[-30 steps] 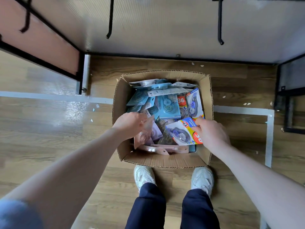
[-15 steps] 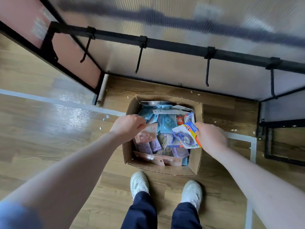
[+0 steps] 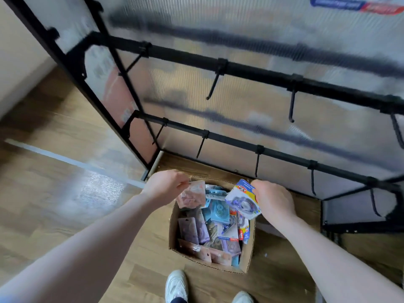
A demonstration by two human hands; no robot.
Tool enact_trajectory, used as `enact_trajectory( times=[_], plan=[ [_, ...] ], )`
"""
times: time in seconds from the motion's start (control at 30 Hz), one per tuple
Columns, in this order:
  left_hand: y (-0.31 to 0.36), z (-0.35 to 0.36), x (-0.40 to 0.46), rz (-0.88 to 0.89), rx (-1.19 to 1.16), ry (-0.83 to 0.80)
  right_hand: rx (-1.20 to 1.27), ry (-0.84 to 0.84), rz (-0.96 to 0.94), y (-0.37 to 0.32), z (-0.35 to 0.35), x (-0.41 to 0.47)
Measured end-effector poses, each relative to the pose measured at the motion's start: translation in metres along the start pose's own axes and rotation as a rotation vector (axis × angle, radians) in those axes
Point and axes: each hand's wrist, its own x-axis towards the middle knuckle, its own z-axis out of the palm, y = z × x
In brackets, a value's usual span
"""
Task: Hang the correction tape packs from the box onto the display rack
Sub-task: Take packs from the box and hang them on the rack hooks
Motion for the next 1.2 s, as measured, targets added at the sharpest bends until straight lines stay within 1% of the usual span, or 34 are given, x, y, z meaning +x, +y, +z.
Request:
enact_trajectory(
  times=[0.23,0.43,0.53,0.6,0.63,0.67,0.8,0.9,1.0,1.2],
  plan=[
    [0.027,-0.093,-0.017,0.021,0.050,0.127,0.066,0.132,-0.093,-0.012,-0.083,-0.010],
    [0.038,-0.179,-0.041,0.051,0.051,0.247,-0.031,0.219,-0.163,-0.025,-0.162,-0.018],
    [0.045,-0.220,-0.051,0.055,0.085,0.293,-0.001,0.250,-0.182,-0.032,-0.201,-0.026],
    [0.050,-0.244,-0.057,0.047,0.094,0.322,0.010,0.299,-0.168,-0.033,-0.227,-0.031],
    [0.052,-0.255,-0.058,0.047,0.097,0.333,-0.018,0.354,-0.169,-0.032,-0.239,-0.034],
    [0.054,-0.266,-0.060,0.048,0.104,0.342,-0.041,0.392,-0.171,-0.030,-0.250,-0.036],
    [0.069,-0.305,-0.063,0.051,0.123,0.387,-0.029,0.429,-0.200,-0.024,-0.292,-0.044],
    [0.082,-0.330,-0.065,0.088,0.128,0.436,-0.015,0.525,-0.213,-0.018,-0.317,-0.051],
    [0.095,-0.352,-0.067,0.104,0.106,0.456,0.011,0.569,-0.213,-0.013,-0.338,-0.057],
    [0.118,-0.384,-0.069,0.156,0.123,0.513,-0.047,0.667,-0.207,-0.003,-0.376,-0.065]
  ],
)
